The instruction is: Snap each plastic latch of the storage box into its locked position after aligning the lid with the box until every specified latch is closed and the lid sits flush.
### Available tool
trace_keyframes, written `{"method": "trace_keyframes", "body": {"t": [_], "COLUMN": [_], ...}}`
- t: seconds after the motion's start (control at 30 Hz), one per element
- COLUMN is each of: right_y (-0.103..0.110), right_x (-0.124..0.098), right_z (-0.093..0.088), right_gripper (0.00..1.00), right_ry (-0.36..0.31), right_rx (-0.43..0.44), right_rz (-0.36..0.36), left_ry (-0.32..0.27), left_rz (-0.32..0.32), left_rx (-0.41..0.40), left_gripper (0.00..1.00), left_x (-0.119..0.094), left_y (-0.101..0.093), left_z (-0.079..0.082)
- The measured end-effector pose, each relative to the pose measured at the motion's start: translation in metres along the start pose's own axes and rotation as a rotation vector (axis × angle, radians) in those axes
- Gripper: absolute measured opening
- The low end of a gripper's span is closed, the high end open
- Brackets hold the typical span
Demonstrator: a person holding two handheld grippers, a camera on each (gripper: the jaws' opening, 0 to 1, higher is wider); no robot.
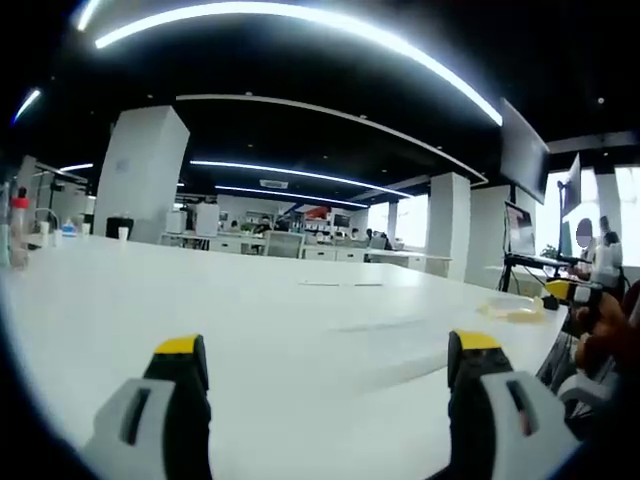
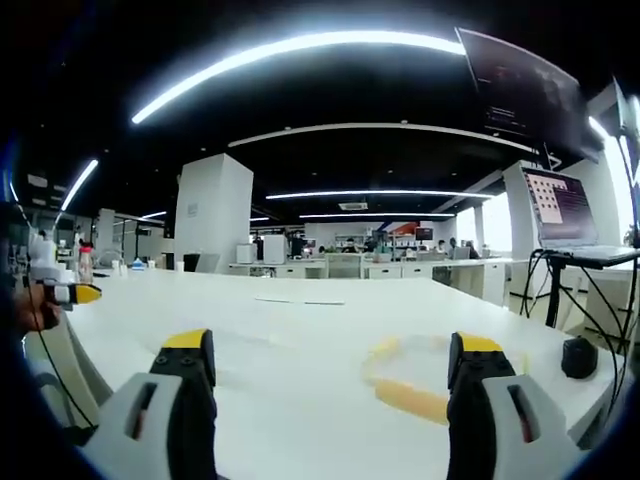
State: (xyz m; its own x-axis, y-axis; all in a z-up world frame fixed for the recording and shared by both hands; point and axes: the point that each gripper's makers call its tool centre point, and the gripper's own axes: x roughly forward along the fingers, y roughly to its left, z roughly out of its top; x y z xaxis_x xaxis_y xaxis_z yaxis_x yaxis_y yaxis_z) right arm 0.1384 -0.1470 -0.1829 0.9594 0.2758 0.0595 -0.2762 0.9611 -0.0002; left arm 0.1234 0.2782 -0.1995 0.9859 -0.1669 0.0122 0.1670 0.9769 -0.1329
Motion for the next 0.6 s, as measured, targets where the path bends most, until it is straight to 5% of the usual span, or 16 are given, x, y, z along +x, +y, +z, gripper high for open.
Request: {"method": "trace_keyframes", "body": {"t": [0.6], "right_y": [0.0060], "right_x": [0.0010], "right_z": [-0.0006], "right_gripper": [1.00], "right_ry": [0.001], "right_rx": [0.000], "right_rz": [0.024], "left_ry": [0.012], "left_rz": [-0.001], "left_rx": [0.003], "left_gripper": [1.00], "left_x": [0.0005], "left_y": [0.0012], "left_z": [-0.0033]}}
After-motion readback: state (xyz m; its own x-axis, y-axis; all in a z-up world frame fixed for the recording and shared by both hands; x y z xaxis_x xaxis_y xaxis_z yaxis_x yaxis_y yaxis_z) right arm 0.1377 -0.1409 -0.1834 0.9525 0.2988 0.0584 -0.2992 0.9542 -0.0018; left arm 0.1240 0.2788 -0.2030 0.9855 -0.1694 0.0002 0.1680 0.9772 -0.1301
